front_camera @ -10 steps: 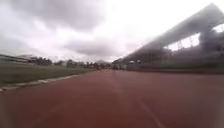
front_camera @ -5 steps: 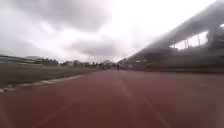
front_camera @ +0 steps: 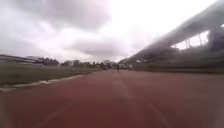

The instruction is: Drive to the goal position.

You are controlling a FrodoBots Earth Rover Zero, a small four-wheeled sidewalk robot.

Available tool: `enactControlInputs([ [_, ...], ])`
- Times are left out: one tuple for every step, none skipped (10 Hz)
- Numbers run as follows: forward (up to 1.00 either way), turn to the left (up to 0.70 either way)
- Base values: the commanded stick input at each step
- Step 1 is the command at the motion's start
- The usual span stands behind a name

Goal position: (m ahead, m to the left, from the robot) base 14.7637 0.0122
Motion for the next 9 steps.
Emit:
enactControlInputs([
  [0.50, 0.02],
  [0.50, 0.02],
  [0.50, 0.02],
  [0.50, 0.02],
  [0.50, 0.02],
  [0.50, 0.02],
  [0.50, 0.02],
  [0.50, 0.02],
  [0.50, 0.02],
])
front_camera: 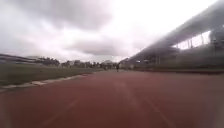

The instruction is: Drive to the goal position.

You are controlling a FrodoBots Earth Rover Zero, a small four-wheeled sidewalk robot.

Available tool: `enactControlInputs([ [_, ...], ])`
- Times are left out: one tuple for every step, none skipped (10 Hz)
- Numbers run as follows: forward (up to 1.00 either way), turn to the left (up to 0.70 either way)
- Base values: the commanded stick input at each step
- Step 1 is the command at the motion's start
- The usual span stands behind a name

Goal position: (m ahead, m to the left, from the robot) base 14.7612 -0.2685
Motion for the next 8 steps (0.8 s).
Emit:
enactControlInputs([
  [0.50, 0.02],
  [0.50, 0.02],
  [0.50, 0.02],
  [0.50, 0.02],
  [0.50, 0.02],
  [0.50, 0.02],
  [0.50, 0.02],
  [0.50, 0.02],
])
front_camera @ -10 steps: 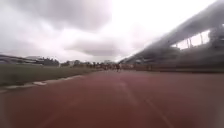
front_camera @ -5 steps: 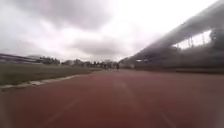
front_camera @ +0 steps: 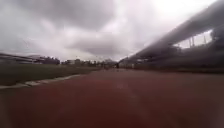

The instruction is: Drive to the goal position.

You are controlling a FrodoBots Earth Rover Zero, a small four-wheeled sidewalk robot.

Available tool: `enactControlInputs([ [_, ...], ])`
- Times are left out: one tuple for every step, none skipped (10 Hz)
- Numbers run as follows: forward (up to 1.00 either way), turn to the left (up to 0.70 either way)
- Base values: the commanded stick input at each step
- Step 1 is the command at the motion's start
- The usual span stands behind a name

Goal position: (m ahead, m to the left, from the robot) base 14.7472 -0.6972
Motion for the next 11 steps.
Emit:
enactControlInputs([
  [0.50, 0.02],
  [0.50, 0.02],
  [0.50, 0.02],
  [0.50, 0.02],
  [0.50, 0.02],
  [0.50, 0.02],
  [0.50, 0.02],
  [0.50, 0.02],
  [0.50, 0.02],
  [0.50, 0.02],
  [0.50, 0.02],
])
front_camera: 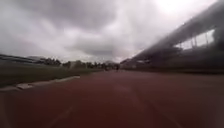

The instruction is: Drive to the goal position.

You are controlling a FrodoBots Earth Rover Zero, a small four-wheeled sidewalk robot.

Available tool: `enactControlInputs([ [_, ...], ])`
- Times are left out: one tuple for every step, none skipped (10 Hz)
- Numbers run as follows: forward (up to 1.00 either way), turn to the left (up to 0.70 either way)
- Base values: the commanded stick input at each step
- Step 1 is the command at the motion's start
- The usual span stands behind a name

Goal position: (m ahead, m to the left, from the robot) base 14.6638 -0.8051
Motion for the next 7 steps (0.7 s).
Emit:
enactControlInputs([
  [0.50, 0.02],
  [0.50, 0.02],
  [0.50, 0.02],
  [0.50, 0.02],
  [0.50, 0.02],
  [0.50, 0.02],
  [0.50, 0.02],
])
